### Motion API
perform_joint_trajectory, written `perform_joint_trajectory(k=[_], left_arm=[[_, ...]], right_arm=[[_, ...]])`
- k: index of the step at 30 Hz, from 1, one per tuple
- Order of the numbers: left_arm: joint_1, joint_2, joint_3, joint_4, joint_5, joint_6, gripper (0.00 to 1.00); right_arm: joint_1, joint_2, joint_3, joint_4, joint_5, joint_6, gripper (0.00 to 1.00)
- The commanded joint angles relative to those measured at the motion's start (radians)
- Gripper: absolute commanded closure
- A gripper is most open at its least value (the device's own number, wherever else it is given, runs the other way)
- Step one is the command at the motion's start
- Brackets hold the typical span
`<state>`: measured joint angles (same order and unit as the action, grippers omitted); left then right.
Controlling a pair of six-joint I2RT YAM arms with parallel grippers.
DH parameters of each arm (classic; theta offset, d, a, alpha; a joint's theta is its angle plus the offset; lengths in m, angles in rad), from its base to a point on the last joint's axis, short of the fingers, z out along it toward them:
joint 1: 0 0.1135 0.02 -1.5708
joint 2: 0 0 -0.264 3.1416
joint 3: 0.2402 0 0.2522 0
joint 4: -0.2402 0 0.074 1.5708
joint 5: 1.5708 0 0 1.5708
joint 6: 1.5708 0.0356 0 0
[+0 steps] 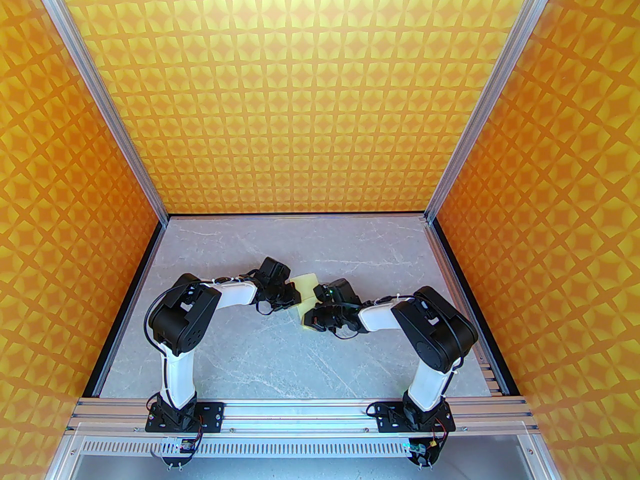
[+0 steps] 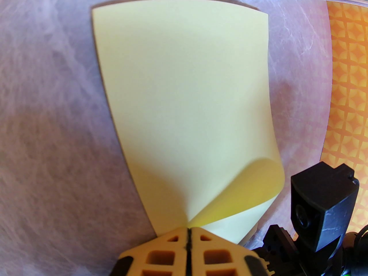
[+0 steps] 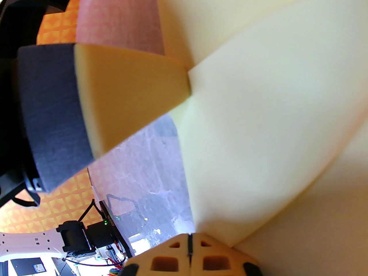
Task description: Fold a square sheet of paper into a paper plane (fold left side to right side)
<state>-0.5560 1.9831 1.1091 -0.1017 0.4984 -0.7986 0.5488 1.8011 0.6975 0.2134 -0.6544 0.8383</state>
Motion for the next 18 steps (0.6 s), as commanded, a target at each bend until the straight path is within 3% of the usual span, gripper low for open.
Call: perform_joint_trajectory(k=[1, 12, 18], left_arm=[[0.008, 0.012, 0.021, -0.024, 0.002, 0.028, 0.93], [0.008, 0.013, 0.049, -0.065, 0.003, 0.061, 0.87], [0.025, -0.049, 0.065, -0.113, -0.021, 0.094, 0.73]], right_arm=[[0.005, 0.034, 0.005, -0.154, 0.099, -0.024, 1.0], [0.006, 0.052, 0.04, -0.247, 0.137, -0.017, 1.0], [0.005, 0.059, 0.043, -0.252, 0.136, -0.013, 1.0]])
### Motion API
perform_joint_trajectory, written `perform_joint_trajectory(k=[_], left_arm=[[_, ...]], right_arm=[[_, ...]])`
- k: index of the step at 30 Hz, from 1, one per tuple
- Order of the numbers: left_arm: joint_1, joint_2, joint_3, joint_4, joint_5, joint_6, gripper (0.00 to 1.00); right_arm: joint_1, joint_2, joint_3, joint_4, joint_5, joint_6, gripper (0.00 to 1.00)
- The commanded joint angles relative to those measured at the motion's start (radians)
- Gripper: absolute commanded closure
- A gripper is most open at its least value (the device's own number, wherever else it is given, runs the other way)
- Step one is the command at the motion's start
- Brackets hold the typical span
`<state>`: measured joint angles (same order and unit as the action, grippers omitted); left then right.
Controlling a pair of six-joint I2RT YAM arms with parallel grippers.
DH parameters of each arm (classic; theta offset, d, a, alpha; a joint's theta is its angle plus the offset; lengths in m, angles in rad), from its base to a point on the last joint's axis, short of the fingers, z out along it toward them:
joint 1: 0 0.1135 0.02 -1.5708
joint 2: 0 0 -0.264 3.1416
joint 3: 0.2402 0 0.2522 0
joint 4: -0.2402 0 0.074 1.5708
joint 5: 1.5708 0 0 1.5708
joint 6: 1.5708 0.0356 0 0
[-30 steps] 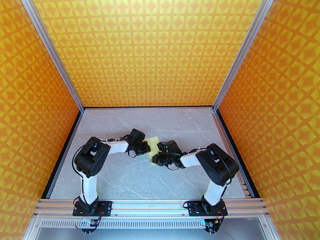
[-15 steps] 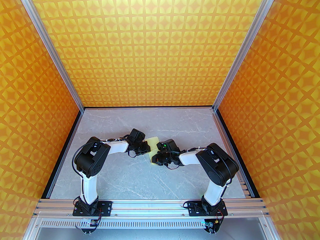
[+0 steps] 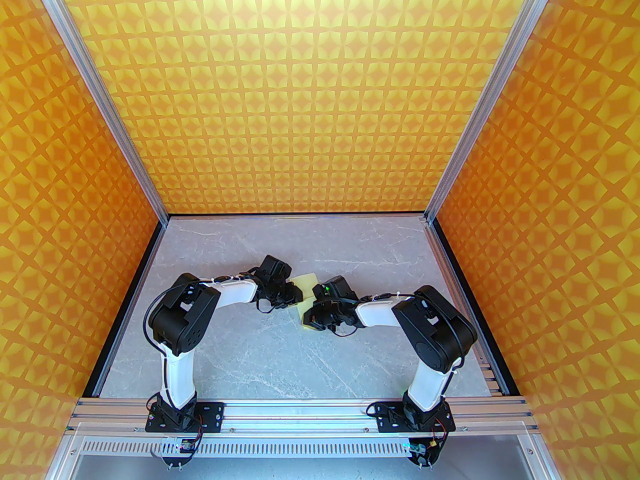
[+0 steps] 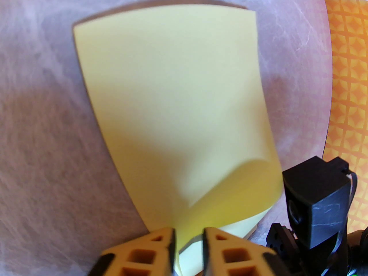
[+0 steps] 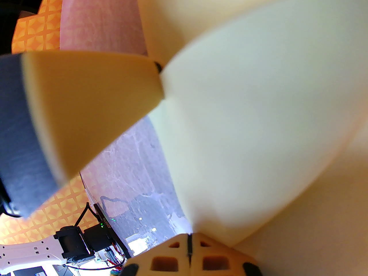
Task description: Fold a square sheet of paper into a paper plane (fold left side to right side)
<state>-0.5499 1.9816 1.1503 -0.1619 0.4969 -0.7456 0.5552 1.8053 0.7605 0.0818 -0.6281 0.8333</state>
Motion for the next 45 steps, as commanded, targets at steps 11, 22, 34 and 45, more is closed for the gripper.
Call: perform_joint_trajectory(k=[11, 22, 34, 45], left_arm=[[0.011, -0.115, 0.03, -0.083, -0.012, 0.061, 0.82], [-0.058, -0.08, 0.036, -0.018, 0.016, 0.023, 0.93], [-0.058, 0.02, 0.095, -0.079, -0.035, 0.076, 0.91], [-0.059, 0.036, 0.097, -0.112, -0.063, 0.102, 0.91]], right_arm=[[-0.001, 0.056, -0.013, -0.131, 0.109, -0.014, 1.0], [-0.001, 0.063, -0.013, -0.125, 0.108, -0.008, 1.0], [0.0, 0.059, -0.017, -0.119, 0.108, -0.003, 1.0], [-0.001, 0.06, -0.018, -0.117, 0.108, 0.0, 1.0]])
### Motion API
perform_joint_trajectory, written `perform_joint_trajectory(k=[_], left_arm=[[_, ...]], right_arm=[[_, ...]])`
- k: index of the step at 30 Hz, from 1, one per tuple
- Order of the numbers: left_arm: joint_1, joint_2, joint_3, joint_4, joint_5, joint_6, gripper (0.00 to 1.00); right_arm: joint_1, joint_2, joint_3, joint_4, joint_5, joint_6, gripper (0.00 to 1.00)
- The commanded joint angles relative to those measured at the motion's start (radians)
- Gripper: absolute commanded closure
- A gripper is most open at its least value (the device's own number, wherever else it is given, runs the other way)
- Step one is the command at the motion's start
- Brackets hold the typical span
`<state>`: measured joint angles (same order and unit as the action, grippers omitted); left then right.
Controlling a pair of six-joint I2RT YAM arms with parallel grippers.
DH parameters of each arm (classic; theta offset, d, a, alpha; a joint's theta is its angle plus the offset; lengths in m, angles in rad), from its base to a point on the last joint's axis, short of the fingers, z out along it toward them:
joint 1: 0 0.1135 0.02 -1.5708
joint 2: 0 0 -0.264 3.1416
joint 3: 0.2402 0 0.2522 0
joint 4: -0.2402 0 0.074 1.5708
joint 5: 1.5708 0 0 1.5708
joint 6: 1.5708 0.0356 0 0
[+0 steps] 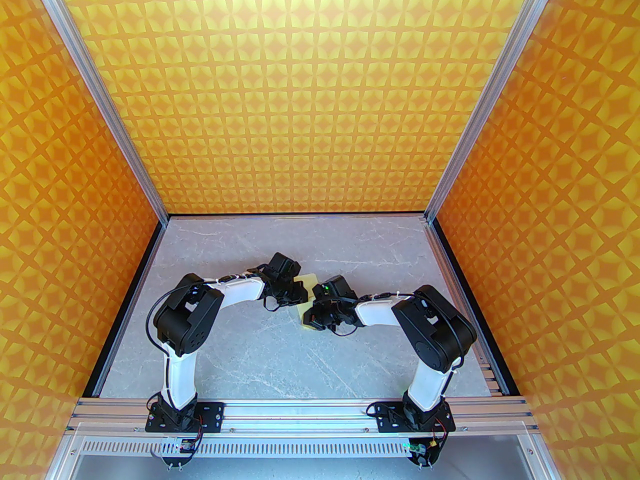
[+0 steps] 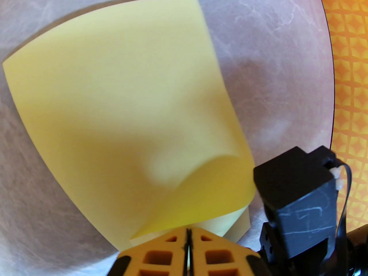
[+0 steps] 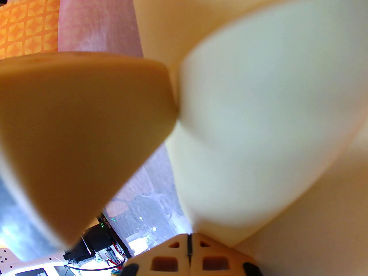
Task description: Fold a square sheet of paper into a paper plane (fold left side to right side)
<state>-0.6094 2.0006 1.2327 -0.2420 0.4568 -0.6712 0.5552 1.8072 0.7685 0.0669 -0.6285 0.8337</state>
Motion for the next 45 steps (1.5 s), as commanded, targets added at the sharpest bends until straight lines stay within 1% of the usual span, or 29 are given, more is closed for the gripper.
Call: perform_joint_trajectory(k=[1, 3, 6, 7, 10, 13, 19, 23, 37, 45], left_arm=[[0.002, 0.016, 0.015, -0.037, -0.025, 0.028, 0.91], [0.003, 0.009, 0.014, -0.044, -0.034, 0.029, 0.9], [0.01, -0.031, 0.003, -0.044, -0.042, 0.023, 0.85], [0.016, -0.049, -0.005, -0.037, -0.041, 0.017, 0.83], [0.042, -0.098, -0.04, -0.004, -0.041, -0.001, 0.71], [0.058, -0.118, -0.075, 0.039, -0.04, -0.016, 0.68], [0.058, -0.086, -0.096, 0.1, 0.003, -0.047, 0.67], [0.057, -0.075, -0.103, 0.113, 0.021, -0.041, 0.68], [0.053, -0.125, -0.224, 0.223, 0.049, -0.091, 0.68], [0.05, -0.136, -0.252, 0.28, 0.058, -0.116, 0.68]], right_arm=[[-0.001, 0.059, -0.027, -0.103, 0.109, -0.002, 1.0], [-0.001, 0.058, -0.028, -0.103, 0.107, -0.002, 1.0], [-0.001, 0.057, -0.029, -0.104, 0.11, -0.002, 1.0], [-0.001, 0.056, -0.03, -0.103, 0.11, -0.003, 1.0], [-0.001, 0.059, -0.03, -0.101, 0.108, -0.001, 1.0], [-0.001, 0.061, -0.031, -0.097, 0.107, 0.001, 1.0], [-0.001, 0.06, -0.028, -0.099, 0.106, 0.0, 1.0], [-0.001, 0.058, -0.026, -0.102, 0.106, -0.002, 1.0], [-0.001, 0.06, -0.024, -0.106, 0.107, -0.003, 1.0], [-0.001, 0.06, -0.03, -0.102, 0.108, -0.002, 1.0]])
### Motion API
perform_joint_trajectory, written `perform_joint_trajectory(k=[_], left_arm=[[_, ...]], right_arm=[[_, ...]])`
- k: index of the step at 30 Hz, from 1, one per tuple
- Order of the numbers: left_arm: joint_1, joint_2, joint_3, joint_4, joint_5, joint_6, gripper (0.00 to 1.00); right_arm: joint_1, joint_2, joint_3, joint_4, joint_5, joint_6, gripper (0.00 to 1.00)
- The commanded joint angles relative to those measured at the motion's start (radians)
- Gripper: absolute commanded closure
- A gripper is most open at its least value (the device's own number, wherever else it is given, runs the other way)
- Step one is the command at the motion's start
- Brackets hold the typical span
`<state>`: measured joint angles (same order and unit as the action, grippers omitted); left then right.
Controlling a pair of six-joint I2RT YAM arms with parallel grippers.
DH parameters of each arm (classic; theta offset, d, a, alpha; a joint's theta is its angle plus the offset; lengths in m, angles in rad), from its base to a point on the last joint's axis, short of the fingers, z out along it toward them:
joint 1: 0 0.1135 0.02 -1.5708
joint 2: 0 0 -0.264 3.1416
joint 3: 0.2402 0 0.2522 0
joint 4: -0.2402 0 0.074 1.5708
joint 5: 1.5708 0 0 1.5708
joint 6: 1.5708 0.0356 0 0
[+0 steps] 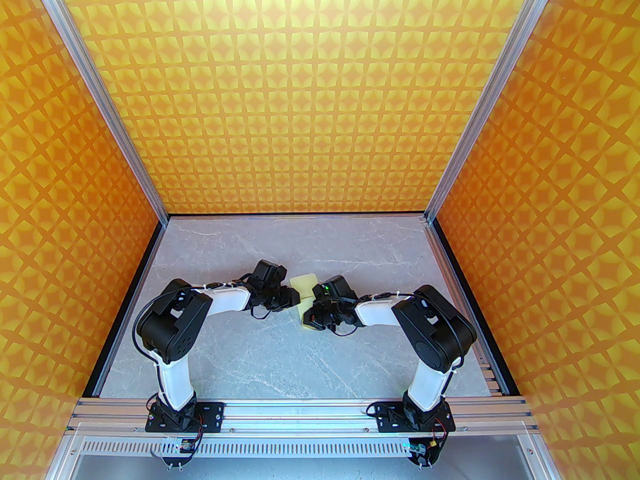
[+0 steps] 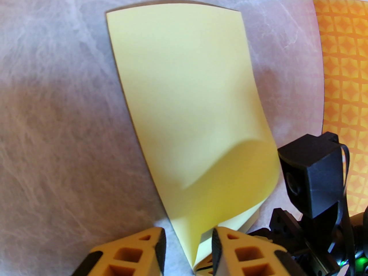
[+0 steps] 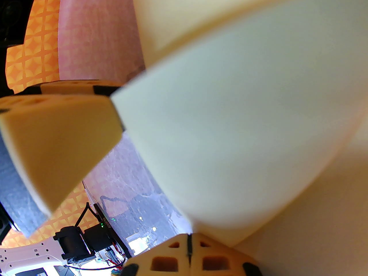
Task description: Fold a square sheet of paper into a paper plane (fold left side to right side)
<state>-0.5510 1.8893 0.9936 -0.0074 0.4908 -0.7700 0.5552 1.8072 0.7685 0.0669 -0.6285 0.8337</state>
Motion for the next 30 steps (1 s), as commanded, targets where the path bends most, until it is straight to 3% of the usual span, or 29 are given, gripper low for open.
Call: perform_joint_trajectory(k=[1, 6, 11, 17, 19, 30], left_arm=[[-0.009, -0.023, -0.014, 0.053, 0.025, -0.021, 0.68], [-0.013, -0.015, -0.014, 0.077, 0.039, -0.028, 0.68], [-0.015, -0.012, -0.014, 0.08, 0.04, -0.027, 0.76], [-0.013, -0.004, -0.006, 0.058, 0.035, -0.019, 0.91], [-0.013, -0.004, 0.001, 0.04, 0.026, -0.004, 1.0], [-0.01, 0.023, 0.064, -0.058, -0.027, 0.068, 0.98]], right_arm=[[-0.001, 0.059, -0.031, -0.104, 0.108, -0.001, 1.0], [-0.001, 0.059, -0.032, -0.104, 0.11, -0.002, 1.0], [-0.001, 0.06, -0.031, -0.104, 0.109, -0.002, 1.0], [-0.001, 0.059, -0.032, -0.104, 0.11, -0.001, 1.0], [-0.001, 0.058, -0.031, -0.106, 0.11, -0.001, 1.0], [-0.001, 0.06, -0.034, -0.102, 0.107, 0.0, 1.0]])
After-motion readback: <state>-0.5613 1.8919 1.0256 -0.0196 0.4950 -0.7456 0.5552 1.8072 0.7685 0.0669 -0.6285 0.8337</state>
